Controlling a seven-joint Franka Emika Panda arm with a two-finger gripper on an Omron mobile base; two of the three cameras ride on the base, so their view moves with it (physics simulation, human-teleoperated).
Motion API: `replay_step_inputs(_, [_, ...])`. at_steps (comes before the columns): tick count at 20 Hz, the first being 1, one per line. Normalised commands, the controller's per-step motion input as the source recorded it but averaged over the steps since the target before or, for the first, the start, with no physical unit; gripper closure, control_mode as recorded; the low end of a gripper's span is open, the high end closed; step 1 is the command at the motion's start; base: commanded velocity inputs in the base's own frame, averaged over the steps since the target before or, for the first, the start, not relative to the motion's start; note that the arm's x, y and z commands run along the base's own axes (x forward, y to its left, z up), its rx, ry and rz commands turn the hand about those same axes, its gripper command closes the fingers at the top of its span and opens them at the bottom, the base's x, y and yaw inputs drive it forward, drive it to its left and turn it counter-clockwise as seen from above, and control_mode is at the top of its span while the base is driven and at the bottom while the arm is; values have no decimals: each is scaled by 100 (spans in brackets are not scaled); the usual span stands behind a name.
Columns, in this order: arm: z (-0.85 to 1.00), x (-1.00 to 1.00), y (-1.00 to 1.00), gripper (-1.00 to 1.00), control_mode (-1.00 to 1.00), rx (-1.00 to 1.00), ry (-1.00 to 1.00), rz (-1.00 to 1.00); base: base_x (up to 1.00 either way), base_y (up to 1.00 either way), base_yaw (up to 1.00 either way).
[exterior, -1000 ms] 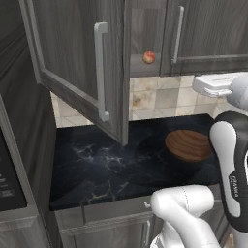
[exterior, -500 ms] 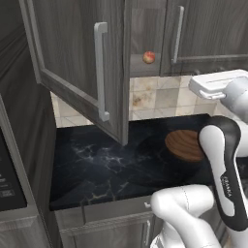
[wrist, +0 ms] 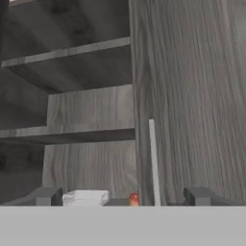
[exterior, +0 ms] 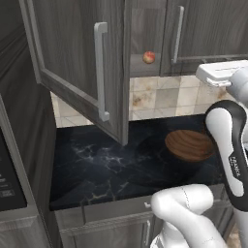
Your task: Open the cabinet. Pick the peach and banana from the cabinet and place them into the bowl. Then close the cabinet.
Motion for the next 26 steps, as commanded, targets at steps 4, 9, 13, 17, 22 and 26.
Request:
replay_step_inputs(4, [0,61,-18,-100,-100,0,1,0,0,0,0])
replay_step_inputs(9, [0,73,-8,-100,-100,0,0,0,0,0,0])
replay_step_inputs(13, [-4,63,0,-100,-100,0,0,0,0,0,0])
replay_step_inputs(17, [-1,66,0,-100,-100,0,0,-1,0,0,0])
replay_step_inputs(22, [0,50,0,-100,-100,0,0,-5,0,0,0])
replay_step_inputs(26, [-4,42,15,-100,-100,0,2,-4,0,0,0])
